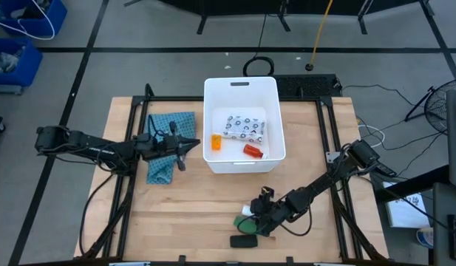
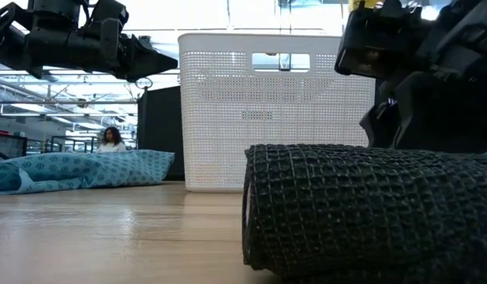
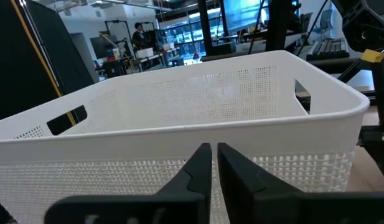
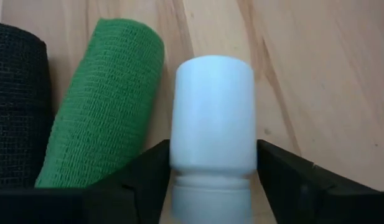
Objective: Pick & place medical supplies in basket/bin
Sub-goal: Put the white pill bottle in the white bin
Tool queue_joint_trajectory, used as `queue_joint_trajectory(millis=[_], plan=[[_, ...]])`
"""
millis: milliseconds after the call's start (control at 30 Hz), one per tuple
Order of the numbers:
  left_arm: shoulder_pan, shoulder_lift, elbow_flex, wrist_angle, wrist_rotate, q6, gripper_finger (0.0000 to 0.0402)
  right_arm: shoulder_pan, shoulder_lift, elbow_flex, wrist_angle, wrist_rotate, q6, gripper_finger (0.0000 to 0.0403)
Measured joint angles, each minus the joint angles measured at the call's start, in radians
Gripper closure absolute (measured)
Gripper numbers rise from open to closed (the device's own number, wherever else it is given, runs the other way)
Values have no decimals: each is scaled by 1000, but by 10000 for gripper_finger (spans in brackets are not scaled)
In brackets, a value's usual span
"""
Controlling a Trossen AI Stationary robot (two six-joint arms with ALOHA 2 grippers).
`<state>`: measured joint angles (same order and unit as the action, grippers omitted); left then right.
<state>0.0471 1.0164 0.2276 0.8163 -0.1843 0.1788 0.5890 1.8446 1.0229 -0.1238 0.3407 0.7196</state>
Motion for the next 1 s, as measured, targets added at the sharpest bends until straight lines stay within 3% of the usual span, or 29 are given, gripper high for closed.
queue_joint_trajectory(millis=[133, 400, 600, 800, 1000], plan=[[0, 0, 0, 0, 0, -1, 366, 0, 0, 0, 4, 3, -40, 237], [0, 0, 0, -5, 0, -2, 387, -14, -99, -1, -4, 21, -152, 239], [0, 0, 0, -17, 0, -8, 397, -16, -265, -1, -2, 19, -381, 220], [0, 0, 0, -37, 0, -8, 372, -14, -479, -1, -9, -100, -675, 235], [0, 0, 0, -63, 0, -27, 356, -19, -738, -1, -86, -108, -809, 227]])
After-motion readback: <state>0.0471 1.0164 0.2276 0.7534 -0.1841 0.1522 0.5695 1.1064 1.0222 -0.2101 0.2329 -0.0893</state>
